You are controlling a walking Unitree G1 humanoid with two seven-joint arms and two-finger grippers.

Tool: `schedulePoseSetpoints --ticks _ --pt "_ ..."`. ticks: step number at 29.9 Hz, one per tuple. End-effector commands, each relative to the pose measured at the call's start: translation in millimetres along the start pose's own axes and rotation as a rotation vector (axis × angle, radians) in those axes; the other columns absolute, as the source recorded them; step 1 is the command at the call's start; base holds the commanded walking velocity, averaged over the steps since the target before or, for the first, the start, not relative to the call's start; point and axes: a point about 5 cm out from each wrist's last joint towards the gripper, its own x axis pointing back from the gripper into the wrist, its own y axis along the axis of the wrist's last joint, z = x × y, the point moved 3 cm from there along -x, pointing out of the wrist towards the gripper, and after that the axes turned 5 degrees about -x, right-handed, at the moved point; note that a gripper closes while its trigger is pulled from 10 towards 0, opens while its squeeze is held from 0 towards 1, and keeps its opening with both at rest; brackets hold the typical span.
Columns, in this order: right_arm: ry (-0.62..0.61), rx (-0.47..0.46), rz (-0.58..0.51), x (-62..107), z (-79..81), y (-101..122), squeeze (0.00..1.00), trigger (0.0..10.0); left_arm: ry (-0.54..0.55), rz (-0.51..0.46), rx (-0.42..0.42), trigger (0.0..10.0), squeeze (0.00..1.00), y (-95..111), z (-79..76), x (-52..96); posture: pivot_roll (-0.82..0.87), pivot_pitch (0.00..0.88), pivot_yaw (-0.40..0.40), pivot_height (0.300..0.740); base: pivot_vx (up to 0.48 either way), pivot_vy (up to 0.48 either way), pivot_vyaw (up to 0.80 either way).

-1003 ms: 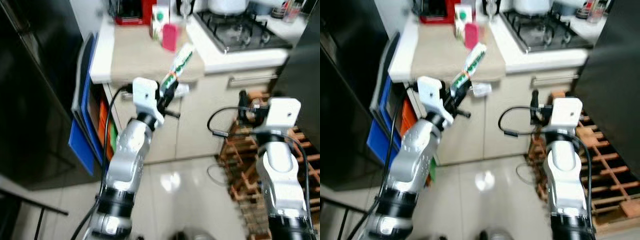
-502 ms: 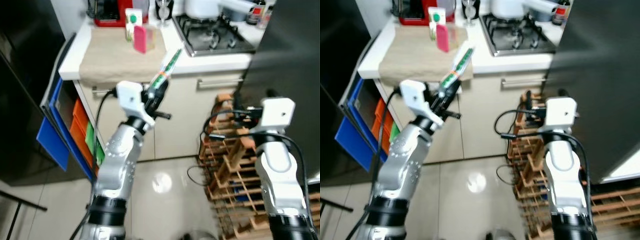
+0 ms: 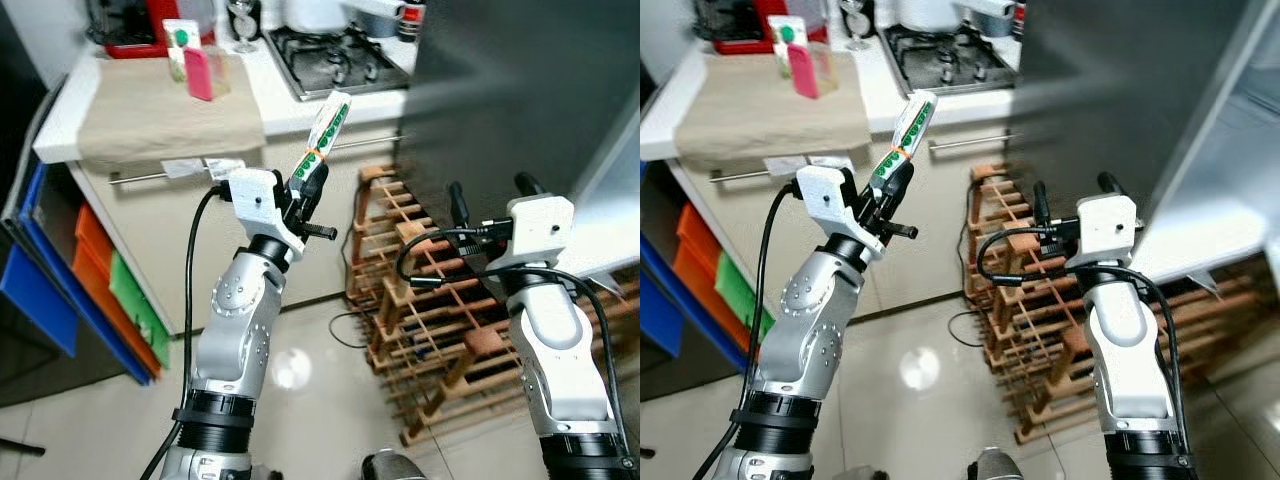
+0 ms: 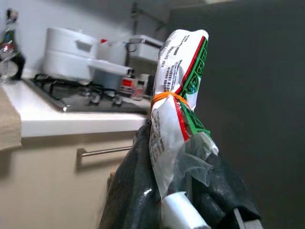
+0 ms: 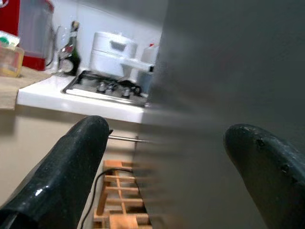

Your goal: Restocking fridge

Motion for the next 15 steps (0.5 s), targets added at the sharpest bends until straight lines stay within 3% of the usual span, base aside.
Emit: schedulePoseSetpoints --ticks 1,2,3,4,6,8,10,15 --pt "-0.032 0.011 -0.026 0.8 -9.9 6.6 0.0 10.0 -0.008 -0.001 0.0 10.0 0.0 -0.4 -4.5 -3.3 -0.23 0.017 0.055 0.718 0.0 0.0 -0.51" --pt "-0.073 0.02 -0.021 2.5 -19.0 5.7 0.0 10.0 -0.008 0.003 -0.001 10.0 0.0 -1.2 -4.3 -4.0 -0.23 0.016 0.055 0.718 0.0 0.0 -0.52" --pt "-0.185 0.043 0.006 7.1 -42.9 -0.2 0.0 10.0 -0.008 0.008 -0.002 10.0 0.0 -2.4 -3.6 -5.4 -0.24 0.013 0.06 0.718 0.0 0.0 -0.52" --pt "-0.242 0.071 0.025 10.1 -55.6 -3.9 0.0 10.0 -0.007 0.012 -0.002 10.0 0.0 -3.2 -3.1 -6.0 -0.24 0.013 0.066 0.718 0.0 0.0 -0.56" --pt "-0.301 0.093 0.051 13.5 -71.1 -9.3 0.0 10.0 -0.006 0.014 0.003 10.0 0.0 -3.7 -2.7 -6.6 -0.24 0.013 0.066 0.718 0.0 0.0 -0.56" --pt "-0.322 0.088 0.062 14.4 -78.2 -12.3 0.0 10.0 -0.004 0.013 0.007 10.0 0.0 -3.9 -2.2 -7.6 -0.24 0.012 0.072 0.718 0.0 0.0 -0.56" --pt "-0.375 0.094 0.137 13.6 -100.0 -30.3 0.0 10.0 -0.013 0.024 -0.018 10.0 0.0 -5.4 -5.1 -11.1 -0.25 0.015 0.082 0.718 0.0 0.0 -0.25" --pt "-0.422 0.119 0.191 11.4 -118.1 -43.5 0.0 10.0 -0.009 0.027 -0.026 10.0 0.0 -5.9 -5.3 -14.0 -0.25 0.016 0.088 0.718 0.0 0.0 0.0"
